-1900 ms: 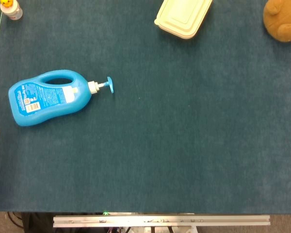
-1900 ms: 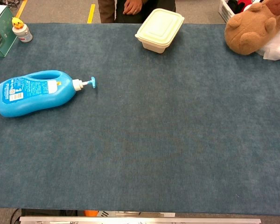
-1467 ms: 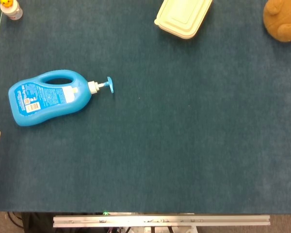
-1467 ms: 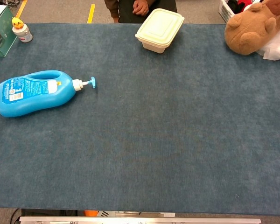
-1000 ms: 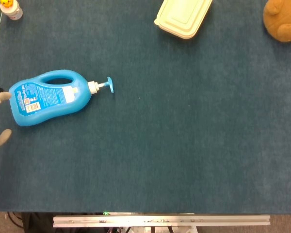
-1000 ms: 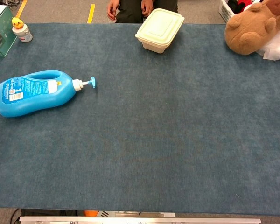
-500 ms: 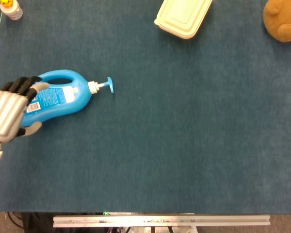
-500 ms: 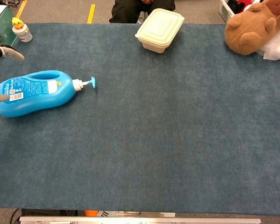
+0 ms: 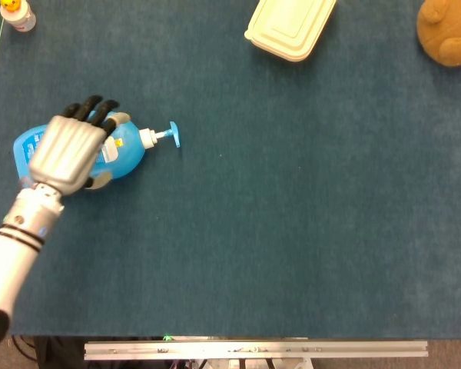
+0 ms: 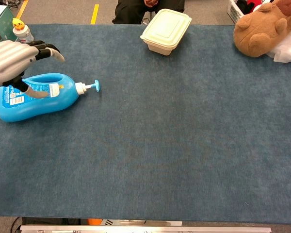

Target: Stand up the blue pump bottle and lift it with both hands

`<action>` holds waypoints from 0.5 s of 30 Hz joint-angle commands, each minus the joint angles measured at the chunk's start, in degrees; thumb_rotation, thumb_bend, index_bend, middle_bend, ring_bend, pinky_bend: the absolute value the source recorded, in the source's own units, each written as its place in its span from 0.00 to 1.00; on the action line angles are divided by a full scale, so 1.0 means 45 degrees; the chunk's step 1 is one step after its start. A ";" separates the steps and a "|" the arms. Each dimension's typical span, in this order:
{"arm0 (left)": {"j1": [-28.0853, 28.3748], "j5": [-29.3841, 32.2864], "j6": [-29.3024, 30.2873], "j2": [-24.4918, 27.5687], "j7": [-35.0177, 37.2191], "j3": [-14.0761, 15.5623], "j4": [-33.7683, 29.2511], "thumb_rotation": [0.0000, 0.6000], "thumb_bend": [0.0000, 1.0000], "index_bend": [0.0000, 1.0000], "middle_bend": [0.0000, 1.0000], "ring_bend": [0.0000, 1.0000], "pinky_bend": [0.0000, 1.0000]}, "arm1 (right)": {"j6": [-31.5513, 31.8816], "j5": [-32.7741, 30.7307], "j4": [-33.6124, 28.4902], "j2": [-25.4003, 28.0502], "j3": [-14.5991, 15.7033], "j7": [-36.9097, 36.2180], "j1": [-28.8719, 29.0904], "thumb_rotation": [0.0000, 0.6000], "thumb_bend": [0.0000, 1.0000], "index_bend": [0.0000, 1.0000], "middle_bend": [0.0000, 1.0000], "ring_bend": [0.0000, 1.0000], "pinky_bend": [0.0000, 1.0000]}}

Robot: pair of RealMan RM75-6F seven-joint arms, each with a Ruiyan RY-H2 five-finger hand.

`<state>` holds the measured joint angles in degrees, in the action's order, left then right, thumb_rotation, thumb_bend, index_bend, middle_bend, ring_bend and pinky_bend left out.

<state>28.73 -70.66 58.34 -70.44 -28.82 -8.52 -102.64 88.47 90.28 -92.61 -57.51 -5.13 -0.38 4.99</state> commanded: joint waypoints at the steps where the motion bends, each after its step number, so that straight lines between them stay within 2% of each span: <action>1: 0.0591 0.0871 -0.0255 -0.0620 -0.1018 -0.0116 0.0047 0.85 0.17 0.25 0.14 0.06 0.20 | -0.0028 -0.0006 0.0079 -0.0029 0.0014 -0.0068 0.0016 1.00 0.02 0.13 0.27 0.27 0.28; 6: 0.1148 0.1844 -0.0422 -0.1251 -0.2256 0.0140 0.0140 0.83 0.17 0.25 0.12 0.03 0.18 | -0.0018 -0.0050 0.0318 -0.0077 0.0032 -0.0325 0.0000 1.00 0.02 0.13 0.27 0.27 0.28; 9: 0.1372 0.2248 -0.0391 -0.1513 -0.2926 0.0403 0.0254 0.84 0.17 0.22 0.09 0.01 0.18 | -0.0013 -0.0131 0.0466 -0.0103 0.0052 -0.0491 -0.0045 1.00 0.02 0.13 0.27 0.27 0.28; 10: 0.1427 0.2370 -0.0354 -0.1589 -0.3098 0.0464 0.0296 0.85 0.17 0.19 0.08 0.00 0.17 | -0.0015 -0.0157 0.0507 -0.0113 0.0061 -0.0530 -0.0060 1.00 0.02 0.13 0.27 0.27 0.28; 13: 0.1552 0.2761 -0.0271 -0.1711 -0.3504 0.0679 0.0480 0.98 0.17 0.13 0.06 0.00 0.17 | -0.0020 -0.0219 0.0592 -0.0135 0.0096 -0.0613 -0.0108 1.00 0.02 0.13 0.27 0.27 0.28; 15: 0.1624 0.3117 -0.0274 -0.1678 -0.3790 0.0861 0.0611 1.00 0.17 0.08 0.03 0.00 0.17 | 0.0004 -0.0232 0.0614 -0.0138 0.0114 -0.0635 -0.0141 1.00 0.02 0.13 0.27 0.27 0.28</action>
<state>35.65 -57.49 57.02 -77.88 -45.20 -5.27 -100.40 88.49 89.25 -89.85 -58.13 -4.63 -3.23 4.36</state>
